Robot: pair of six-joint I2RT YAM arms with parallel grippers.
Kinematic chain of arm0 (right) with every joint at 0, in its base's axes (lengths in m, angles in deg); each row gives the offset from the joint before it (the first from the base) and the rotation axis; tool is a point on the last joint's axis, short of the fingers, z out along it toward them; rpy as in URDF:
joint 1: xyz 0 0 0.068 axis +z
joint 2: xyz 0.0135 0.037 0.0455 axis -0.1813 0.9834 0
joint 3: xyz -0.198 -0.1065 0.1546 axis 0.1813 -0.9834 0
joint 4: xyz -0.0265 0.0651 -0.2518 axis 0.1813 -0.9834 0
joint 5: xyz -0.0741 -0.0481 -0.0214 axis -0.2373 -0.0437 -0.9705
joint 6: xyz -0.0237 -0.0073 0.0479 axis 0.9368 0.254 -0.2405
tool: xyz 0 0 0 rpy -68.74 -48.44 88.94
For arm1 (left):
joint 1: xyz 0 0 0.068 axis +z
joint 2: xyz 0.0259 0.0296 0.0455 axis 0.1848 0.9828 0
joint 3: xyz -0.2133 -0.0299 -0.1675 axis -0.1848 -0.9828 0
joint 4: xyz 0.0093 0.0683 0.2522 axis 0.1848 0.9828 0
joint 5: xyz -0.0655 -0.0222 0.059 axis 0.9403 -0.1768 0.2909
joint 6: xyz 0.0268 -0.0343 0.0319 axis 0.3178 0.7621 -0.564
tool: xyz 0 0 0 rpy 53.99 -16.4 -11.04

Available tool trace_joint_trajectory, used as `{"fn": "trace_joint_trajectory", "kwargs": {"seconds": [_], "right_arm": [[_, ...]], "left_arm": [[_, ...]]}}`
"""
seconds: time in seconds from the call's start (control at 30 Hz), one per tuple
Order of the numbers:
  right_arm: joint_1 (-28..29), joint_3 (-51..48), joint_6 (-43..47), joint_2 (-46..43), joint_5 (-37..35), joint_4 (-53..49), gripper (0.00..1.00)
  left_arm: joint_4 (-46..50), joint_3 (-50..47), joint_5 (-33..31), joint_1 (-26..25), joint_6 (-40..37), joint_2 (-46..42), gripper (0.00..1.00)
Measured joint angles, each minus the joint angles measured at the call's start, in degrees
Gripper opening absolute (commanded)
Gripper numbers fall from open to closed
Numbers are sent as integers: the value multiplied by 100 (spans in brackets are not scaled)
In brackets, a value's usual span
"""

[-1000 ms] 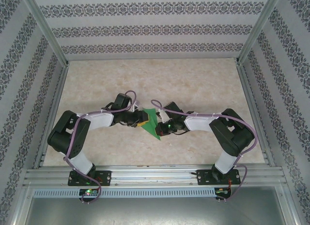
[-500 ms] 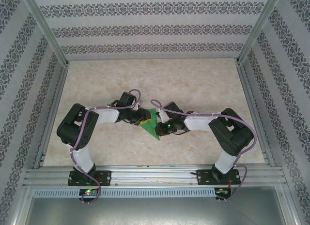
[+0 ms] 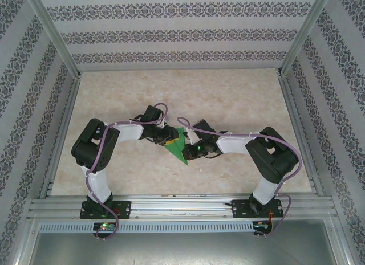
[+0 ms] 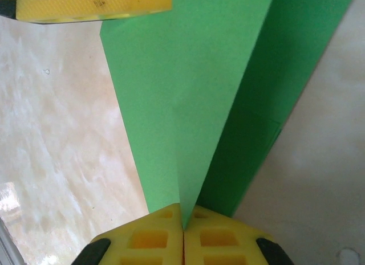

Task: Fold a paper plane with a square sheet of paper (fold left side to right side)
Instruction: Fourth fold the wing at the center of the table.

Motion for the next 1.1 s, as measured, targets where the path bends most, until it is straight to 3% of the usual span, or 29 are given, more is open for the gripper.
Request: {"fn": "trace_joint_trajectory", "kwargs": {"seconds": [0.47, 0.77, 1.1], "right_arm": [[-37, 11, -24, 0, 177, 0, 20], [-284, 9, -197, -374, 435, 24, 40], [-927, 13, -463, -479, 1010, 350, 39]], "left_arm": [[105, 57, 2, 0, -87, 28, 39], [107, 59, 2, 0, -90, 28, 39], [105, 59, 2, 0, -90, 28, 39]]}}
